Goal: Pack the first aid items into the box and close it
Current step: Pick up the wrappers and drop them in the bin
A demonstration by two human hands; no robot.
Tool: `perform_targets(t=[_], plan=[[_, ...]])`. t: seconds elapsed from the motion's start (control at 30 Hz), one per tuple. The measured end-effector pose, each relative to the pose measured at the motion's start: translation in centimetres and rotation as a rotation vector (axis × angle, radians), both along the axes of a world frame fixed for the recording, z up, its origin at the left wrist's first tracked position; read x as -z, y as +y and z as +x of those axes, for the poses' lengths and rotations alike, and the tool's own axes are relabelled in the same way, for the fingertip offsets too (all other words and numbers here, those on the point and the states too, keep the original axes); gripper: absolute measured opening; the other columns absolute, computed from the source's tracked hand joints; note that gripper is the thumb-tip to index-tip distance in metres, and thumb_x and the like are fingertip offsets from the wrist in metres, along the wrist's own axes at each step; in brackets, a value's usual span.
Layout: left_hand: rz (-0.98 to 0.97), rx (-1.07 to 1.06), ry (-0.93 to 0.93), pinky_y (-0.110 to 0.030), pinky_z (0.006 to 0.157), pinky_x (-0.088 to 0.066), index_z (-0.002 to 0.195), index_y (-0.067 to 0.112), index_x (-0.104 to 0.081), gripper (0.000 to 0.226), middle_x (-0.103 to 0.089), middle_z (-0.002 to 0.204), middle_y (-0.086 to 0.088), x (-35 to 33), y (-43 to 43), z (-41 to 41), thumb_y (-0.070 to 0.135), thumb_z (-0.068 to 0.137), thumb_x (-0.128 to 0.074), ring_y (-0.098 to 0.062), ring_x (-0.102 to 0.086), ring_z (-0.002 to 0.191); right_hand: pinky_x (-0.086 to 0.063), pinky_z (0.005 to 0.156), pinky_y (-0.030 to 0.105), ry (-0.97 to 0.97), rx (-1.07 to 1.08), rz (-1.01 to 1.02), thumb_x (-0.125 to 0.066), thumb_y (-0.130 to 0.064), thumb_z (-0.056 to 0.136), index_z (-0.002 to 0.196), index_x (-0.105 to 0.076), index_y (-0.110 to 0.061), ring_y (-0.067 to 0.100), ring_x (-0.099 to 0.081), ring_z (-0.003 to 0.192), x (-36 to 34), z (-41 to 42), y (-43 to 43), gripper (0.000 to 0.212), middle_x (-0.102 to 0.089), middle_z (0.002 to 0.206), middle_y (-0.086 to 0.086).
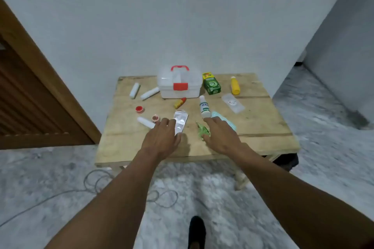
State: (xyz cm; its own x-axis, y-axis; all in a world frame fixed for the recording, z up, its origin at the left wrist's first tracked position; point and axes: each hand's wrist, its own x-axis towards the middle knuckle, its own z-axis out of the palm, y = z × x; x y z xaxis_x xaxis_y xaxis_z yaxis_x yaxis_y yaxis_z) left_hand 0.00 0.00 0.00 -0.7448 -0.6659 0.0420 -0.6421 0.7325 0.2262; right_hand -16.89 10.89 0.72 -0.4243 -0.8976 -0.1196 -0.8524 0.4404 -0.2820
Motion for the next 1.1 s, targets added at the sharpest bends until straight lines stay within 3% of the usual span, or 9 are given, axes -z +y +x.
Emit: perform_targets(t=[0.1,0.2,0.33,0.4,0.57,0.67,0.87,1.0,1.1], plan=[[0.045,-0.018,0.000,-0.039,0.069,-0.044,0.120,0.008,-0.056,0.034,-0.058,0.113,-0.013,2.1,-0.9,-1.2,0.030,0.095,-0.051,-0.034,-0.059,0.102,-0.047,0.095,0.045,-0.030,0.011,-0.001,-0.059,-0.032,0.094,0.137,-0.046,-0.014,0.034,-0.050,0.122,1.8,-1.1,-1.6,0.049,-0.051,0.136,0.012],[0.115,-0.047,-0.034,-0.040,0.073,-0.043,0.123,0.005,-0.054,0.034,-0.058,0.115,-0.014,3.7,-2.4,-3.1,0.024,0.096,-0.051,-0.034,-0.058,0.103,-0.046,0.096,0.043,-0.012,-0.022,-0.002,-0.059,-0.029,0.095,0.134,-0.049,-0.013,0.032,-0.052,0.120,3.8,-2.3,-3.3,0.044,-0.053,0.134,0.011],[0.152,-0.031,0.069,-0.040,0.066,-0.039,0.105,-0.001,-0.059,0.034,-0.060,0.098,-0.021,6.2,-3.5,-5.3,0.025,0.090,-0.044,-0.039,-0.059,0.086,-0.048,0.098,0.045,0.013,-0.050,0.053,-0.060,-0.030,0.093,0.139,-0.045,-0.016,0.030,-0.052,0.120,7.0,-3.4,-4.9,0.051,-0.050,0.135,0.008],[0.141,-0.055,0.113,-0.037,0.061,-0.041,0.103,0.009,-0.056,0.028,-0.060,0.093,-0.017,7.6,-3.5,-6.2,0.031,0.091,-0.044,-0.036,-0.058,0.077,-0.051,0.091,0.047,0.035,-0.067,0.050,-0.065,-0.028,0.087,0.136,-0.050,-0.013,0.034,-0.057,0.112,8.9,-3.8,-5.1,0.053,-0.057,0.126,0.013],[0.076,-0.092,0.017,-0.037,0.062,-0.045,0.114,0.022,-0.057,0.022,-0.056,0.101,-0.015,10.0,-4.5,-7.4,0.030,0.097,-0.047,-0.034,-0.056,0.082,-0.057,0.068,0.042,0.099,0.001,0.018,-0.068,-0.024,0.084,0.124,-0.063,-0.017,0.032,-0.062,0.090,11.4,-3.7,-5.5,0.040,-0.065,0.102,0.013],[0.005,-0.090,-0.074,-0.037,0.061,-0.046,0.104,0.019,-0.067,0.018,-0.060,0.093,-0.017,10.9,-5.2,-7.7,0.026,0.091,-0.057,-0.036,-0.057,0.078,-0.056,0.076,0.039,0.096,0.041,0.006,-0.069,-0.024,0.087,0.126,-0.060,-0.021,0.030,-0.059,0.094,11.8,-3.3,-5.8,0.041,-0.063,0.106,0.012],[0.122,-0.168,-0.087,-0.041,0.075,-0.046,0.130,0.016,-0.052,0.043,-0.058,0.110,-0.018,10.6,-5.7,-8.2,0.034,0.091,-0.054,-0.036,-0.058,0.093,-0.052,0.074,0.040,-0.007,0.190,-0.023,-0.068,-0.011,0.084,0.113,-0.064,-0.018,0.033,-0.060,0.087,11.5,-2.2,-6.7,0.030,-0.061,0.098,0.014],[0.183,-0.149,-0.067,-0.041,0.071,-0.050,0.119,0.009,-0.051,0.031,-0.055,0.109,-0.017,9.3,-5.5,-8.1,0.032,0.098,-0.044,-0.036,-0.063,0.087,-0.047,0.083,0.038,-0.107,0.233,0.009,-0.055,-0.010,0.092,0.128,-0.058,-0.020,0.033,-0.057,0.103,10.5,-1.7,-6.9,0.038,-0.057,0.113,0.014],[0.129,-0.150,-0.096,-0.040,0.074,-0.051,0.110,0.008,-0.056,0.024,-0.060,0.107,-0.013,7.8,-5.5,-7.3,0.026,0.098,-0.045,-0.033,-0.064,0.095,-0.046,0.090,0.037,-0.164,0.268,0.039,-0.051,-0.010,0.093,0.132,-0.056,-0.024,0.033,-0.055,0.111,9.3,-1.6,-6.8,0.042,-0.054,0.121,0.014]])
